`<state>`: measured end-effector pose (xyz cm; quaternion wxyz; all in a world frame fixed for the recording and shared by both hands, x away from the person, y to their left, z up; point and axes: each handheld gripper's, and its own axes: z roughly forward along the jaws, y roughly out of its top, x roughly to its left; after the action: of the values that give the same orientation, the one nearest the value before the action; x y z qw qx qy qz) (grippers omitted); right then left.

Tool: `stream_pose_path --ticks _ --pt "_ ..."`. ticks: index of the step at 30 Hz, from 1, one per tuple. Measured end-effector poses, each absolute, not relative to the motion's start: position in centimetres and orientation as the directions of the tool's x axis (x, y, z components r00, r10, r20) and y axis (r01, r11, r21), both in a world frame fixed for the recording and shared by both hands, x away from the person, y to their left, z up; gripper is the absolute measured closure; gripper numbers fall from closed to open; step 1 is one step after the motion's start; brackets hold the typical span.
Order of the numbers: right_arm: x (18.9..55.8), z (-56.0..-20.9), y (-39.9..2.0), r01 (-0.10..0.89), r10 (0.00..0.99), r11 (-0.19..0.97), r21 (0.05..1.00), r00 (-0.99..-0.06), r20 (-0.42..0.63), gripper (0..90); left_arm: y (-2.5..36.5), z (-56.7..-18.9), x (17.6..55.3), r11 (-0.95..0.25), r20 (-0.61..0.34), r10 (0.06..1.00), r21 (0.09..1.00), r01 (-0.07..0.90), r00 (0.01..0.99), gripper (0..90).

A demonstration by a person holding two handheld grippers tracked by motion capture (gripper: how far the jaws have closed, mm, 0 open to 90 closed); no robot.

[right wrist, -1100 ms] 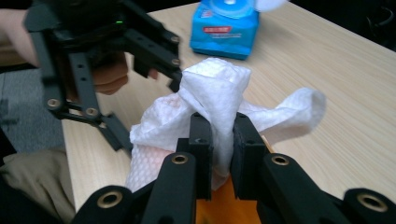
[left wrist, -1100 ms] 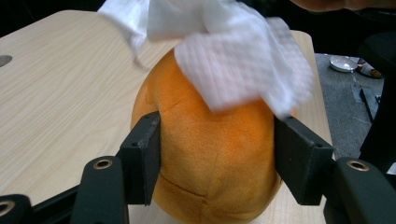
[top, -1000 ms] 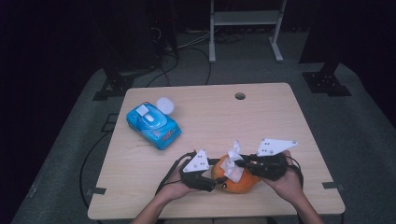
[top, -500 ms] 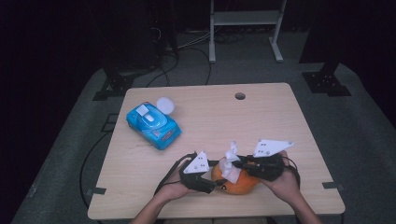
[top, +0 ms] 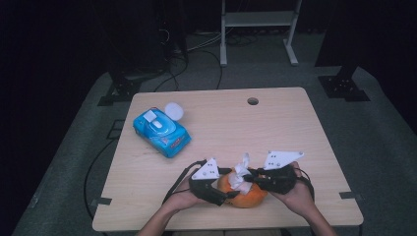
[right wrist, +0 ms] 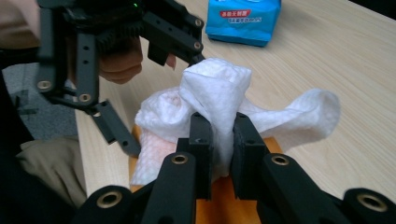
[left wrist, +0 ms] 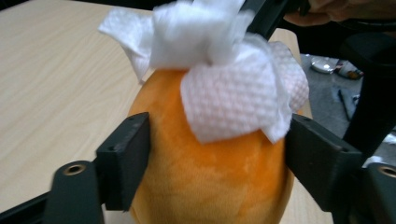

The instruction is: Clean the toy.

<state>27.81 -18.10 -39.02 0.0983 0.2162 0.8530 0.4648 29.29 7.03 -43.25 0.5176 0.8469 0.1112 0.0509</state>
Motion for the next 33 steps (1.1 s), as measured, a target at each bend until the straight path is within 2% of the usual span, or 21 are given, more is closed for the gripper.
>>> stream_pose_path --ticks 6,14,18,21,28,33 --pt "28.0 -39.0 -19.6 0.294 0.463 0.464 0.836 -0.885 0.055 79.8 7.7 -43.6 29.7 -0.443 -0.047 0.254 0.882 0.159 0.966 27.6" --pt "28.4 -39.8 -22.5 0.369 0.5 0.418 0.83 -0.857 0.129 79.8 8.3 -44.0 29.9 -0.441 -0.069 0.267 0.878 0.186 0.961 29.9" --pt "28.1 -39.2 -21.8 0.346 0.461 0.403 0.847 -0.877 0.139 79.7 8.3 -44.2 30.2 -0.426 -0.089 0.282 0.881 0.208 0.955 30.1" --pt "27.8 -39.0 -21.1 0.319 0.441 0.435 0.842 -0.891 0.11 79.7 8.5 -44.2 30.3 -0.423 -0.096 0.285 0.88 0.215 0.954 30.2" --pt "28.7 -40.0 -22.6 0.375 0.49 0.43 0.821 -0.861 0.137 79.7 8.7 -44.2 30.5 -0.424 -0.11 0.276 0.877 0.224 0.955 30.5" --pt "28.5 -39.3 -21.7 0.348 0.462 0.417 0.839 -0.877 0.134 79.7 8.5 -44.1 30.3 -0.436 -0.1 0.263 0.875 0.21 0.96 30.5"
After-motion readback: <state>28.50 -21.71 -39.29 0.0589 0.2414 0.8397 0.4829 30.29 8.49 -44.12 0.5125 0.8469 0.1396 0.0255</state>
